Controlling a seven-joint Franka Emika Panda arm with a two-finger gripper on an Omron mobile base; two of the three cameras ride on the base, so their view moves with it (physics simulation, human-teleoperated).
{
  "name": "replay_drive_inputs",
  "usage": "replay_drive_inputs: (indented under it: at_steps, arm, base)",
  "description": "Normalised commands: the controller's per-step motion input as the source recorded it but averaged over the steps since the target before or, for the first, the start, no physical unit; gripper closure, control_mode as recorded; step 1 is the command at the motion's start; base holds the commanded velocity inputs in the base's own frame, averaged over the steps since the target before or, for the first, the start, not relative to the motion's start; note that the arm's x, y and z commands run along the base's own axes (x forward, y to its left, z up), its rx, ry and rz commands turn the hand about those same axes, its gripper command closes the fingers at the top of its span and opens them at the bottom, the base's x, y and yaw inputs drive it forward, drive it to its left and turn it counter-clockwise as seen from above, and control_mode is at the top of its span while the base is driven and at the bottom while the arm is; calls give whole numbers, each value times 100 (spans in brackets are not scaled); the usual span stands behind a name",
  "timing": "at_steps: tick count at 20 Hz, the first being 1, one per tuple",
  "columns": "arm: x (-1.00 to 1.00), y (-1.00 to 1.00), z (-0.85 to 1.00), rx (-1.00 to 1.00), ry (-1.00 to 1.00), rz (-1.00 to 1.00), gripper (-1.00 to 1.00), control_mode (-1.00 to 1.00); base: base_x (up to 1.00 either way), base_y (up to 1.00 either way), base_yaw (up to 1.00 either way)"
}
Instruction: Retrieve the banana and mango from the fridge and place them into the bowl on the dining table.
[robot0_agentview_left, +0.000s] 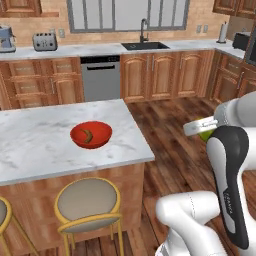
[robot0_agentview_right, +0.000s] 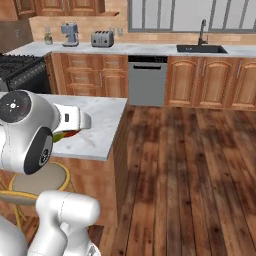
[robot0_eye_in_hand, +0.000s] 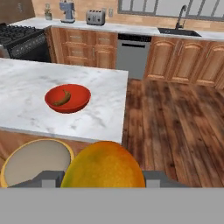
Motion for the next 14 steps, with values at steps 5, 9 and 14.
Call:
replay_drive_inputs:
  at_steps: [5, 9, 14]
  arm:
    - [0, 0, 0, 0, 0, 0, 100, 100]
    - [0, 0, 0, 0, 0, 0, 100, 100]
    - [0, 0, 0, 0, 0, 0, 100, 100]
  base:
    - [61, 83, -21]
    - [64, 46, -8]
    - [87, 100, -5]
